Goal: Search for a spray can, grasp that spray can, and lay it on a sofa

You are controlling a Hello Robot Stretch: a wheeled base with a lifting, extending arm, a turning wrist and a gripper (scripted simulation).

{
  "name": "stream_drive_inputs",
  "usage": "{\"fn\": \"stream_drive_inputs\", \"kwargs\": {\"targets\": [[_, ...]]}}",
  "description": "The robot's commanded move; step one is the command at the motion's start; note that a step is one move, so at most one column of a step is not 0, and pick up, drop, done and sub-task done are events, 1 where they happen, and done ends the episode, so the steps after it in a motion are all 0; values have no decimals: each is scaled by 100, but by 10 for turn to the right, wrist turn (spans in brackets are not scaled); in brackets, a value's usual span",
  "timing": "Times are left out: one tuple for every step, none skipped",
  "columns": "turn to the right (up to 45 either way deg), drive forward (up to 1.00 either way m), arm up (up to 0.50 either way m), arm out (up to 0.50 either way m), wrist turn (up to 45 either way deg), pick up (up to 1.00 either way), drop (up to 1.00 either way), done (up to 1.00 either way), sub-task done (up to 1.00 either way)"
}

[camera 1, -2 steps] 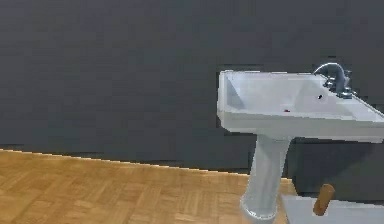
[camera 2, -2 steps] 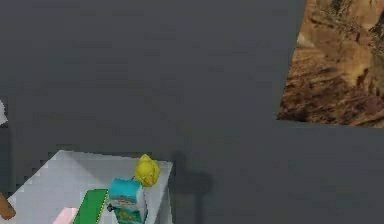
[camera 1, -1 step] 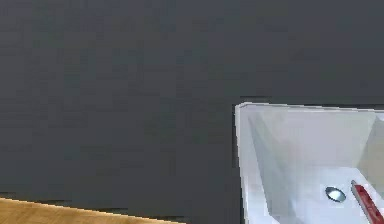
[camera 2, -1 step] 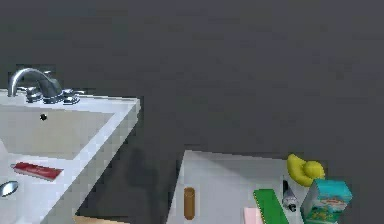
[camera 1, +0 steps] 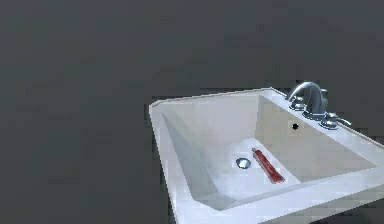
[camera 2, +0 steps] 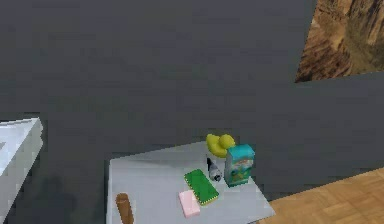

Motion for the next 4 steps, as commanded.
{"fn": "stream_drive_inputs", "kwargs": {"targets": [[0,0,50,0,0,0,0,0,0],[0,0,38,0,0,0,0,0,0],[0,0,0,28,0,0,0,0,0],[0,0,0,0,450,0,0,0,0]]}}
